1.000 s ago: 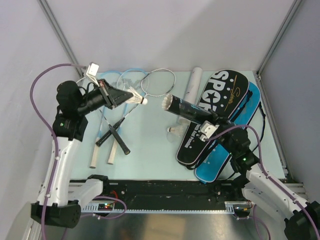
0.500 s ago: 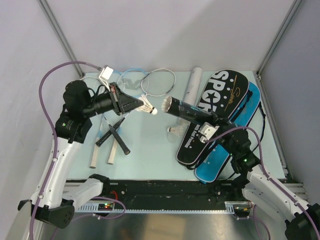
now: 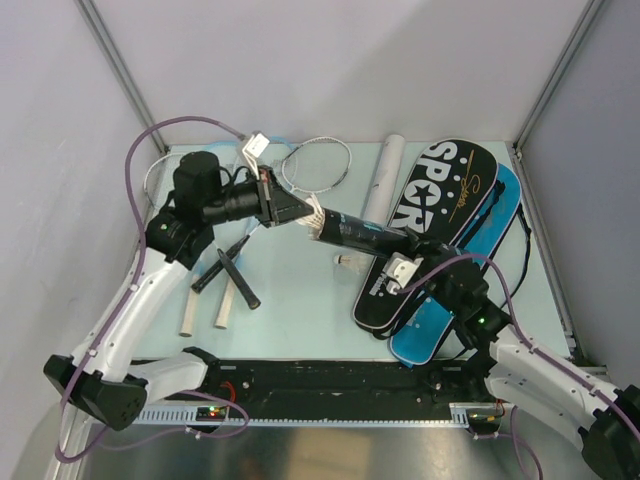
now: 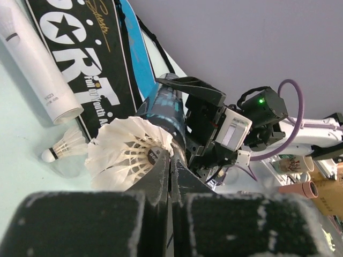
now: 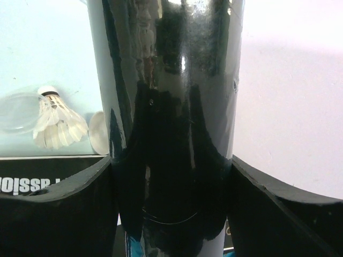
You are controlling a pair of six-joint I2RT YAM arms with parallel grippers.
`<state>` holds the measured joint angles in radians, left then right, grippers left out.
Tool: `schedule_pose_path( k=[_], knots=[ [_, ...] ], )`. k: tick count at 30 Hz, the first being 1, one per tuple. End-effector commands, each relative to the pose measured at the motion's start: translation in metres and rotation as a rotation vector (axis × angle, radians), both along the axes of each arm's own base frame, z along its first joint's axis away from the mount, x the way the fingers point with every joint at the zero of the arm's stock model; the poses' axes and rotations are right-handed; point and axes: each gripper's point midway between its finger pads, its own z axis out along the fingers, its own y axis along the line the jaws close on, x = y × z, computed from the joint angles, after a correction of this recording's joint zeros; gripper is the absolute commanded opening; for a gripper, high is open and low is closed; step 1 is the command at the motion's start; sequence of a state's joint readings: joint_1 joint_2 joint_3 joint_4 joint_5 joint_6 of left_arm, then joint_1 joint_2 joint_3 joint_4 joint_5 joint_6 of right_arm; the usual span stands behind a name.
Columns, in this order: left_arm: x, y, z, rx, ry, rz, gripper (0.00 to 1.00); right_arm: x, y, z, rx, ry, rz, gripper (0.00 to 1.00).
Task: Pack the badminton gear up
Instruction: Place the shuttlecock at the shuttle tube.
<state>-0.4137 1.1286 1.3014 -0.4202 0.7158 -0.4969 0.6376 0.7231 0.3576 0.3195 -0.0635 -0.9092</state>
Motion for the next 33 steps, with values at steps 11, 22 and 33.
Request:
schedule_pose_path(
  k=[11, 22, 33],
  knots=[
    [0.001, -0.024, -0.037, -0.106, 0.063, 0.084, 0.0, 0.012, 0.011, 0.063, 0.228, -0.097, -0.047, 0.37],
    [-0.001, -0.043, -0.045, -0.175, 0.149, 0.022, 0.0, 0.0, 0.031, 0.062, 0.199, -0.108, 0.073, 0.37],
    [-0.021, -0.047, -0.041, -0.187, 0.181, -0.083, 0.13, -0.008, 0.037, 0.067, 0.174, -0.158, 0.131, 0.38]
  ],
)
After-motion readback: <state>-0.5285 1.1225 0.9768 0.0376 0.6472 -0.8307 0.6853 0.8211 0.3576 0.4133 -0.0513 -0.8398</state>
